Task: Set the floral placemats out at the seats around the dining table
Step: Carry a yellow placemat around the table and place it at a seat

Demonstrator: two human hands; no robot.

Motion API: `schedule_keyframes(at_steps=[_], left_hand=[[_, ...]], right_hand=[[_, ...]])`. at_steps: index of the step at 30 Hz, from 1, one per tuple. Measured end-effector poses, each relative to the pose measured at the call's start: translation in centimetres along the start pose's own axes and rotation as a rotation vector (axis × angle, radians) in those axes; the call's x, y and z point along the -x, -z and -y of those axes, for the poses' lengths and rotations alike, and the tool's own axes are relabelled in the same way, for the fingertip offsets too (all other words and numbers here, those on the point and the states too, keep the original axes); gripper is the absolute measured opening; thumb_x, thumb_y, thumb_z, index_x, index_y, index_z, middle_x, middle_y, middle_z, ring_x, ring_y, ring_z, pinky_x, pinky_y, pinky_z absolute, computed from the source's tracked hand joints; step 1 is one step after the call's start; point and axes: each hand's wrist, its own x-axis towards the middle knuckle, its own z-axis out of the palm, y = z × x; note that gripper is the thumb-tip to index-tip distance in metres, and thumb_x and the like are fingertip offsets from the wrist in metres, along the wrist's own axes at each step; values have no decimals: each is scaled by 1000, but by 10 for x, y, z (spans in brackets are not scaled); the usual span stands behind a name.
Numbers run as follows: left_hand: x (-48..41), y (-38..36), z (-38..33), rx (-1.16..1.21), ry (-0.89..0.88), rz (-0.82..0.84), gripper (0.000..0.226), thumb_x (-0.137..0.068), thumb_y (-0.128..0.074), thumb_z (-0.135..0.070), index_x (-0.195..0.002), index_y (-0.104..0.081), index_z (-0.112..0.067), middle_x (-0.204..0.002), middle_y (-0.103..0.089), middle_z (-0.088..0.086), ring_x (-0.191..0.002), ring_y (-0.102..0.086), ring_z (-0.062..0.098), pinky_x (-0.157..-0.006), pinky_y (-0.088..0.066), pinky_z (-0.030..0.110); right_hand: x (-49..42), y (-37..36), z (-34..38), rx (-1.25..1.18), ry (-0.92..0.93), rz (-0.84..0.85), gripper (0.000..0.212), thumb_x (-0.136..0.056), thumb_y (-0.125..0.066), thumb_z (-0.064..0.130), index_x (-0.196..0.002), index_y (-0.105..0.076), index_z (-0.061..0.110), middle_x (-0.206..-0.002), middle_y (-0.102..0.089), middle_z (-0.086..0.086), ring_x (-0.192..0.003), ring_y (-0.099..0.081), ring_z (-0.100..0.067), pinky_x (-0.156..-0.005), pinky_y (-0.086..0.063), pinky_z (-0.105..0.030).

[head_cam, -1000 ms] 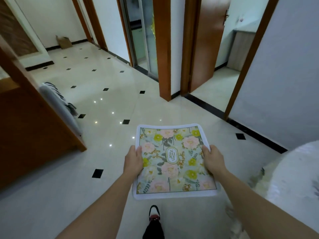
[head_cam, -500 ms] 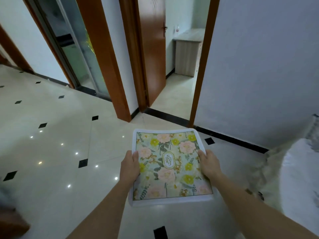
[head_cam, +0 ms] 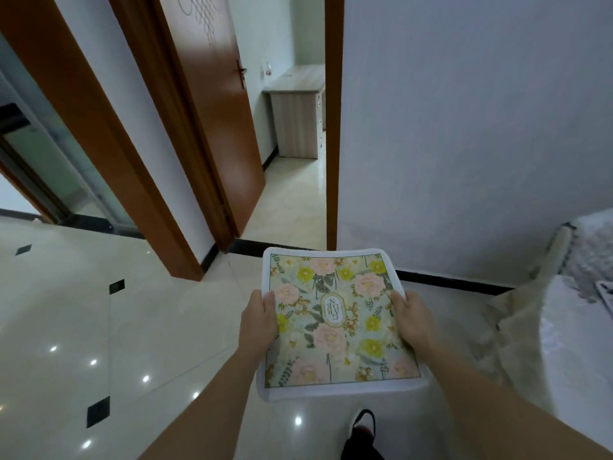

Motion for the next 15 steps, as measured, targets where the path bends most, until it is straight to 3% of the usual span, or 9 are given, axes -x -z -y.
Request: schedule_keyframes(at_steps=[3,7,10,15], left_hand=[[-54,-26,-21,-18,-19,17,38,-104,-33,-37,-95,-48,-4,-81,-54,6,-74,-54,19,-58,-40,27],[-132,-66,-62,-59,-24,50,34,-104,-32,-36,-96,-48,-7,-81,-53,1,-73,-53,11,-57,-38,28],[-184,-98,-96,-64,-55,69,33,-104,-33,-35,-96,-48,-7,-83,-56,4,-76,-56,18,-63,-42,33],[-245,-155,-154,-37,-116,135,32,-104,-36,-32,-95,-49,-4,-82,-55,7,-74,-56,20,-58,-40,30]], right_hand=[[-58,1,7,-34,-11,-15,38,-99,-40,44,-99,-59,11,-89,-68,-9,-79,-66,-25,-75,-55,-42],[-140,12,21,-85,-18,-39,35,-100,-41,39,-98,-55,8,-89,-64,-11,-80,-64,-26,-73,-53,-41],[-194,30,29,-104,-49,-64,35,-100,-41,40,-99,-56,9,-90,-65,-10,-81,-64,-26,-74,-55,-42],[-267,72,32,-110,-89,-139,35,-100,-41,39,-97,-55,8,-87,-64,-10,-79,-64,-27,-71,-53,-40]])
